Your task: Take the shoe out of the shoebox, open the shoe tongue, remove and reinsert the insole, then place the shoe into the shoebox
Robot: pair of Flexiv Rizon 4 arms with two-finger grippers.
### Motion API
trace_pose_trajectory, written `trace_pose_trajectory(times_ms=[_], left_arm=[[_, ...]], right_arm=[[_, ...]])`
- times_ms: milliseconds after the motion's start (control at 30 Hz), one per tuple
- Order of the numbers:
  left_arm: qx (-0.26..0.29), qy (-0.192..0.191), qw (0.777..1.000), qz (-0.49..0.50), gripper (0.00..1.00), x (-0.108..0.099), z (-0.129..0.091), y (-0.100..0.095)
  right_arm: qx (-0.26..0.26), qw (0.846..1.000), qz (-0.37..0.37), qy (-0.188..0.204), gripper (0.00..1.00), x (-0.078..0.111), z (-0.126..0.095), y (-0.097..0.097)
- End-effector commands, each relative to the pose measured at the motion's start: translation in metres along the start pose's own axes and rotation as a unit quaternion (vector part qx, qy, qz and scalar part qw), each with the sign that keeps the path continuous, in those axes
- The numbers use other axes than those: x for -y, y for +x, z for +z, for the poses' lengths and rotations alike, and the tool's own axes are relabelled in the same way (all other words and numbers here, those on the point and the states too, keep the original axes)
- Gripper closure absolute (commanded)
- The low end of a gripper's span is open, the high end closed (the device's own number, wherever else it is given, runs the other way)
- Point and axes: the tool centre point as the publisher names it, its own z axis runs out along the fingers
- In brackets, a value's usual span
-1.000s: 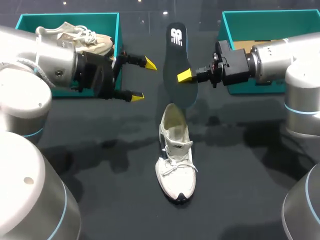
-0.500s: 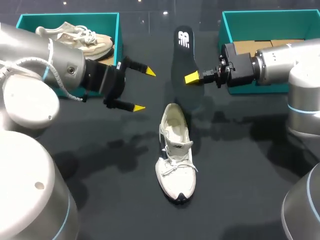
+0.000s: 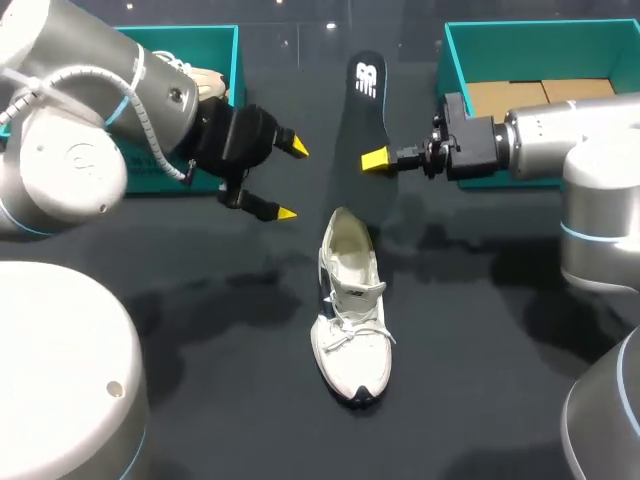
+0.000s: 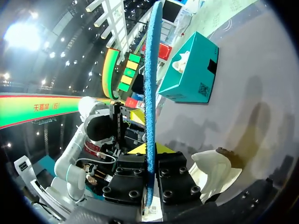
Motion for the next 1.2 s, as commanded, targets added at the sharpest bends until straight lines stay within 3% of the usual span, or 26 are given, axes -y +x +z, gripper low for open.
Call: trace_pose_trajectory(times_ms=[33,100,467,500,733,1000,1200], left_arm=[[-0.038,-0.071,0.995,-0.05,0.0,-0.005,0.003,0.003],[-0.041,-0.102,0.991,-0.076,0.0,-0.009,0.007,0.005],[-0.041,-0.102,0.991,-0.076,0.0,-0.009,0.007,0.005],[-0.041,-0.102,0.991,-0.076,0.0,-0.009,0.007,0.005],[-0.067,-0.085,0.992,-0.058,0.0,-0.021,0.033,0.028],[-0.092,-0.083,0.99,-0.068,0.0,-0.026,0.041,0.042],[-0.092,-0.083,0.99,-0.068,0.0,-0.026,0.041,0.042]], right_arm=[[-0.001,0.999,-0.023,-0.025,1.0,0.004,0.01,-0.003],[0.004,0.999,-0.029,-0.029,1.0,0.005,0.011,-0.004],[0.004,0.999,-0.029,-0.029,1.0,0.005,0.011,-0.004],[0.023,0.999,-0.034,-0.028,1.0,0.006,0.016,-0.004],[0.016,0.998,-0.06,-0.016,1.0,0.007,0.024,-0.013],[0.017,0.998,-0.066,-0.014,1.0,0.009,0.024,-0.033],[0.017,0.998,-0.066,-0.014,1.0,0.009,0.024,-0.033]])
